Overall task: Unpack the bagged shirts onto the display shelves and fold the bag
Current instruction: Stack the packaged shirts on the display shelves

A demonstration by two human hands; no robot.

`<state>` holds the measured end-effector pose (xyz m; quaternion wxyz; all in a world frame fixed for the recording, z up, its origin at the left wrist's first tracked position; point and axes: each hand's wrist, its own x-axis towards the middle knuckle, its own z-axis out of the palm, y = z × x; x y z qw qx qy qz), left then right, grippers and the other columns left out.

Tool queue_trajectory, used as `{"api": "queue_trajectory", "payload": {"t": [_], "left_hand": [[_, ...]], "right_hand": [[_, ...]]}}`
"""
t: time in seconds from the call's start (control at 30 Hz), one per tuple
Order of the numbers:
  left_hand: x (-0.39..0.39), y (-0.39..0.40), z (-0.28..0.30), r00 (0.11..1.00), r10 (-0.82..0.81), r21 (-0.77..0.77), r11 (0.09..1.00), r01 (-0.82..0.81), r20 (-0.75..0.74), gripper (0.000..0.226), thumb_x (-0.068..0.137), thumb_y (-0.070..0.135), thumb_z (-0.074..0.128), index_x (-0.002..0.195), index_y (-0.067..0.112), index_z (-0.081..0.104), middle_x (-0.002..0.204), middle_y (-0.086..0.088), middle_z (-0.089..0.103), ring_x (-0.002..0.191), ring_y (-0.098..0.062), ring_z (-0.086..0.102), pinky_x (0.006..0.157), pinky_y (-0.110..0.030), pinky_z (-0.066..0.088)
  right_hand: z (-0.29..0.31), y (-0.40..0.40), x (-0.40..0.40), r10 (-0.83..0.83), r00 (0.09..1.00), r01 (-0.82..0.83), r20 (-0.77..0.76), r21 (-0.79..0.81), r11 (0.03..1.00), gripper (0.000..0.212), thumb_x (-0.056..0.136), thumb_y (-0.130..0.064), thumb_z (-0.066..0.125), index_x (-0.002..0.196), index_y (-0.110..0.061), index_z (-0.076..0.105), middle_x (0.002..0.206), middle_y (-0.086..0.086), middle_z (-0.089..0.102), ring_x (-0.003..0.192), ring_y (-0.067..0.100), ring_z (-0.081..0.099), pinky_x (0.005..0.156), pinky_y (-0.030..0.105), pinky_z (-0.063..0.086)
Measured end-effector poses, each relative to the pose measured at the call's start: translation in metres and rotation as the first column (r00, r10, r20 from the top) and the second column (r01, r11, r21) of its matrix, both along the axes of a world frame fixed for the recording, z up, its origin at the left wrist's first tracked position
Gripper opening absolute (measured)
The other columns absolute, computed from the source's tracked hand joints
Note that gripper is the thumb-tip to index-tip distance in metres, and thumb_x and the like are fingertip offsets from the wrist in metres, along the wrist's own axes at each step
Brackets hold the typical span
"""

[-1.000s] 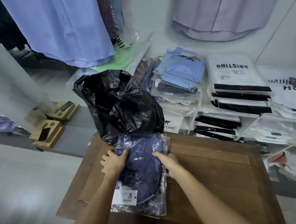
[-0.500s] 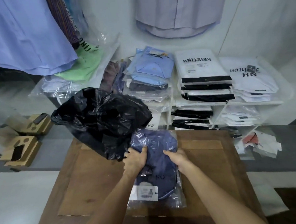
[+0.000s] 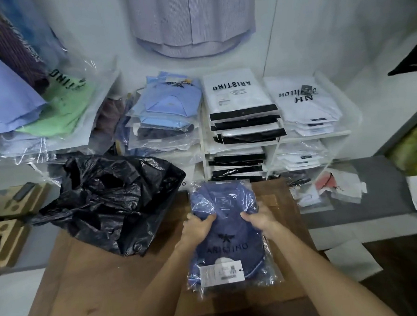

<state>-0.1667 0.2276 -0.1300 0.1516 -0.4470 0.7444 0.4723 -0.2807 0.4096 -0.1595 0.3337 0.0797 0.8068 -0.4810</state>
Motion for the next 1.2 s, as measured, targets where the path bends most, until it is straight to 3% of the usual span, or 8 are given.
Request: {"api": "queue_trajectory", "payload": {"t": [0.1, 0.2, 0.43, 0.53, 0.6, 0.8, 1.07, 1.2], "left_hand": [[-0.001, -0.016, 0.007, 1.000, -0.018, 0.071, 0.997, 0.019, -0.008, 0.061, 0.078, 0.064, 0.073, 0.112, 0.014, 0.060, 0.121, -0.008, 0.068, 0.111, -0.026, 0.065, 0.096, -0.035, 0.053], [-0.004, -0.034, 0.019, 0.998, 0.068, -0.038, 0.997, -0.069, -0.015, 0.085, 0.082, 0.063, 0.068, 0.137, 0.002, 0.048, 0.136, -0.018, 0.058, 0.124, -0.035, 0.058, 0.105, -0.039, 0.047], [-0.007, -0.047, 0.048, 0.945, -0.061, -0.285, 0.958, -0.035, -0.321, 0.061, 0.091, 0.048, 0.061, 0.139, 0.011, 0.056, 0.130, -0.006, 0.060, 0.122, -0.024, 0.059, 0.103, -0.032, 0.044], [-0.010, -0.045, 0.045, 0.943, -0.113, -0.193, 0.980, 0.054, -0.313, 0.040, 0.090, 0.039, 0.071, 0.122, 0.017, 0.067, 0.115, 0.001, 0.070, 0.110, -0.017, 0.065, 0.096, -0.028, 0.049], [-0.008, -0.040, 0.045, 0.954, -0.131, -0.046, 0.991, 0.123, -0.271, 0.041, 0.084, 0.040, 0.078, 0.118, 0.021, 0.068, 0.111, 0.003, 0.072, 0.101, -0.012, 0.067, 0.085, -0.020, 0.052], [-0.002, -0.030, 0.024, 0.895, -0.445, -0.069, 0.894, 0.442, -0.030, 0.061, 0.063, 0.066, 0.067, 0.111, 0.028, 0.068, 0.115, -0.001, 0.073, 0.109, -0.021, 0.066, 0.096, -0.032, 0.051], [-0.035, -0.022, 0.019, 0.890, -0.439, -0.252, 0.853, 0.456, 0.122, 0.093, 0.055, 0.086, 0.050, 0.118, 0.020, 0.070, 0.108, -0.006, 0.075, 0.096, -0.027, 0.071, 0.086, -0.035, 0.058], [-0.055, -0.018, 0.008, 0.906, -0.422, -0.176, 0.890, 0.421, 0.036, 0.090, 0.058, 0.088, 0.058, 0.115, 0.021, 0.073, 0.105, -0.001, 0.076, 0.092, -0.022, 0.070, 0.090, -0.037, 0.057]], "right_hand": [[0.010, 0.000, -0.013, 0.125, 0.992, -0.126, -0.027, -0.010, 0.992, 0.046, 0.089, -0.010, 0.077, 0.127, -0.023, 0.055, 0.127, 0.002, 0.067, 0.109, 0.021, 0.065, 0.094, 0.035, 0.053], [0.025, -0.007, -0.040, 0.408, 0.910, -0.401, -0.080, 0.087, 0.912, 0.053, 0.091, -0.014, 0.075, 0.137, -0.027, 0.053, 0.129, -0.004, 0.065, 0.113, 0.017, 0.062, 0.098, 0.030, 0.048], [0.062, -0.046, -0.068, 0.956, 0.291, -0.842, -0.038, 0.463, 0.275, 0.062, 0.094, -0.021, 0.071, 0.150, -0.023, 0.045, 0.150, -0.002, 0.052, 0.134, 0.023, 0.052, 0.114, 0.042, 0.040], [0.063, -0.067, -0.052, 0.997, 0.030, -0.803, -0.072, 0.593, 0.067, 0.055, 0.093, -0.023, 0.071, 0.143, -0.033, 0.053, 0.143, -0.005, 0.060, 0.134, 0.022, 0.053, 0.114, 0.046, 0.035], [0.057, -0.075, -0.040, 0.991, -0.046, -0.763, -0.123, 0.645, 0.045, 0.049, 0.091, -0.024, 0.071, 0.137, -0.036, 0.056, 0.134, -0.005, 0.065, 0.130, 0.021, 0.053, 0.118, 0.053, 0.022], [0.046, -0.075, -0.033, 0.977, -0.015, -0.729, -0.211, 0.671, 0.134, 0.052, 0.088, -0.031, 0.075, 0.135, -0.039, 0.056, 0.128, -0.008, 0.062, 0.122, 0.022, 0.047, 0.117, 0.054, 0.020], [0.049, -0.017, -0.041, 0.810, 0.439, -0.654, -0.389, 0.479, 0.585, 0.067, 0.087, -0.044, 0.075, 0.146, -0.026, 0.047, 0.145, 0.001, 0.043, 0.137, 0.023, 0.040, 0.118, 0.046, 0.034], [0.058, 0.029, -0.048, 0.797, 0.473, -0.544, -0.376, 0.587, 0.600, 0.076, 0.082, -0.060, 0.072, 0.146, -0.028, 0.047, 0.145, 0.002, 0.041, 0.135, 0.022, 0.035, 0.118, 0.046, 0.032]]}}
